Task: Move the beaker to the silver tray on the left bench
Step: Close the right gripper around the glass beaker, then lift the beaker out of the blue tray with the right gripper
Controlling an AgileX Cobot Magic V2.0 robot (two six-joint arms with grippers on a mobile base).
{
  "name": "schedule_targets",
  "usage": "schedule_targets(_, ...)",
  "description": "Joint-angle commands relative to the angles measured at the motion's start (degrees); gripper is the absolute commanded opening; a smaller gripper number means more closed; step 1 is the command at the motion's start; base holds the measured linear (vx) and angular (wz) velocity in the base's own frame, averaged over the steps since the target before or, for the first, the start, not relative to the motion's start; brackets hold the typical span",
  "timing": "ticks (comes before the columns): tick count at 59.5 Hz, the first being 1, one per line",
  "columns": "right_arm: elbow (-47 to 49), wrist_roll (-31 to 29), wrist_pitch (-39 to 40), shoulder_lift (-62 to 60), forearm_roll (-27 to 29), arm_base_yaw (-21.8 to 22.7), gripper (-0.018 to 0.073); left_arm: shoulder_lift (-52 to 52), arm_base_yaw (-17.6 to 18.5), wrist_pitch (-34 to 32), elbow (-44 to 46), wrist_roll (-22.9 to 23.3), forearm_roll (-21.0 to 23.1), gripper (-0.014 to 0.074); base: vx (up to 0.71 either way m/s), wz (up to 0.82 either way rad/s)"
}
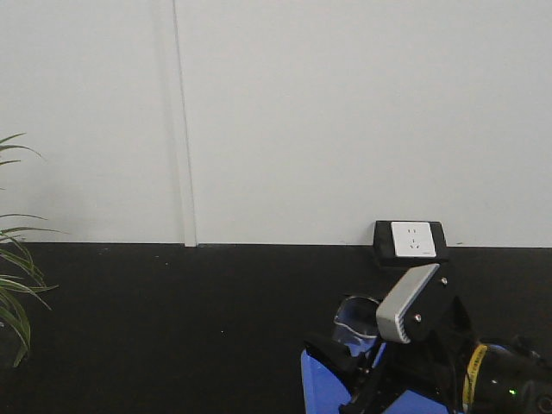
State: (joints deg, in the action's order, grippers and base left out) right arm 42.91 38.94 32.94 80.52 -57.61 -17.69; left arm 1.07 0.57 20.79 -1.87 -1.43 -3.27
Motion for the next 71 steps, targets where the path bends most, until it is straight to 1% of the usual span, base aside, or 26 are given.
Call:
schedule_targets(1,4.1,1.1,1.0,-2.3,2.6,-3.1,-0.0014,0.4,0.3,-4.3,-1.1,0.1,0.2,0.0001,0.00,0.00)
schedule_targets(7,5.0,1.2,1.0,-2.3,2.4,-5.4,-0.0014,0.4,0.3,-4.3,-1.1,0.1,0.2,0.0001,0.00,0.00)
schedule_targets(10,5.0,1.2,1.1,-2.3,2.1,-5.8,-0.0012,0.4,0.3,-4.3,-1.1,0.1,0.2,0.0001,0.00,0.00)
schedule_targets(15,5.0,1.2,1.1,-2.3,1.0,-5.8,-0.0011,0.4,0.3,-4.3,-1.1,0.1,0.2,0.0001,0.00,0.00)
schedule_targets(71,5.0,1.2,1.1,-2.3,1.0,-5.7,-0.0011,0.4,0.3,-4.3,-1.1,0.1,0.2,0.0001,-0.01,0.00)
